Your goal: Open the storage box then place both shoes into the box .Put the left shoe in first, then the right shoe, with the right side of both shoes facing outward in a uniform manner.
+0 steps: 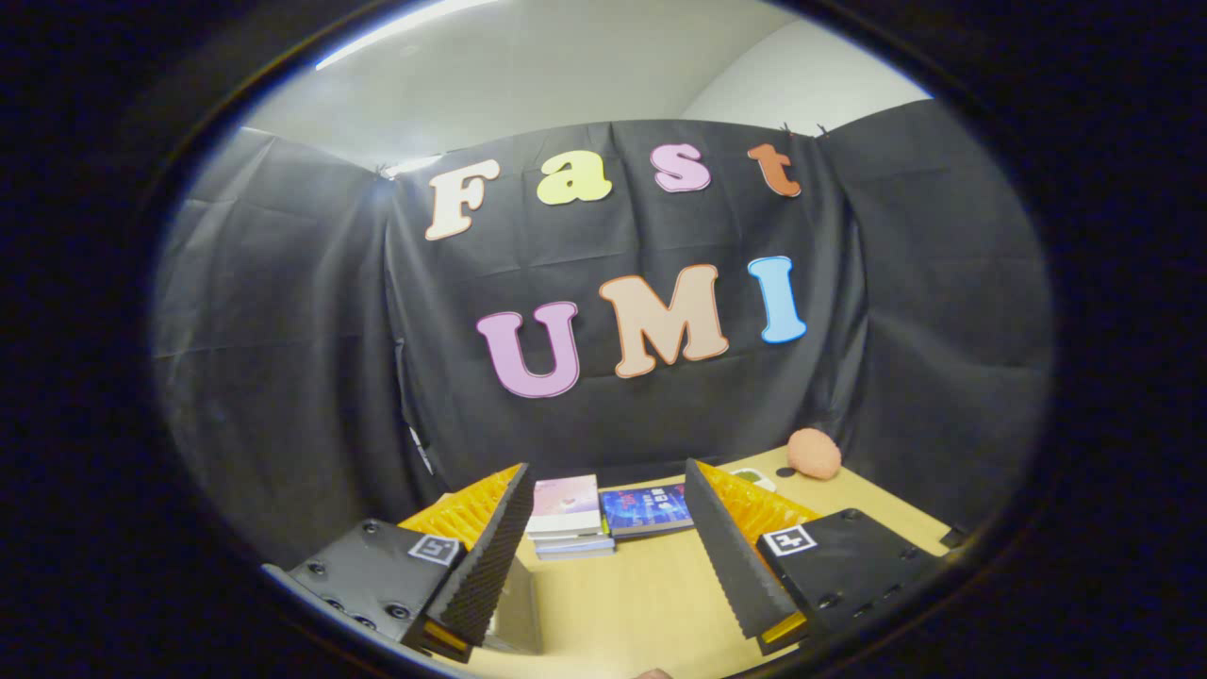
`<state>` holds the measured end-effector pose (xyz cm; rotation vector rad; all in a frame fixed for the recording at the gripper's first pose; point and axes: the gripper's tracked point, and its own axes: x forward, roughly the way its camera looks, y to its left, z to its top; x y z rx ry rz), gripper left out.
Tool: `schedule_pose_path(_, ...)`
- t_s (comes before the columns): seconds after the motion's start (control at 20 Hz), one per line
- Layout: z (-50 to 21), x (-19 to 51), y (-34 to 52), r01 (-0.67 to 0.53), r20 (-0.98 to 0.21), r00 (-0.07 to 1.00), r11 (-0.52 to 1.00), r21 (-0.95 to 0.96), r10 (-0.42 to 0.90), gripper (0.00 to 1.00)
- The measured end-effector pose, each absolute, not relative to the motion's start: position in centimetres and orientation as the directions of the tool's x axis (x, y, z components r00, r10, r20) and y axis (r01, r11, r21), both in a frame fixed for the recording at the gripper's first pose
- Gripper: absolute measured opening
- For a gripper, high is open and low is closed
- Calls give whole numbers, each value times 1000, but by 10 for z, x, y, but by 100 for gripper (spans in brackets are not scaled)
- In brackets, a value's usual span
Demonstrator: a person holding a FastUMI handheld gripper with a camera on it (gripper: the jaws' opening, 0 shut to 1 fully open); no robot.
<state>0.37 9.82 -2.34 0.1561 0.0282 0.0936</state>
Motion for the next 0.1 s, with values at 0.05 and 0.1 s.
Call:
schedule_pose_path(0.05,-21,5,82,-96,-7,995,984,149,98,100)
schedule_pose_path(0.1,-22,7,64,-100,-1,995,985,143,101,100)
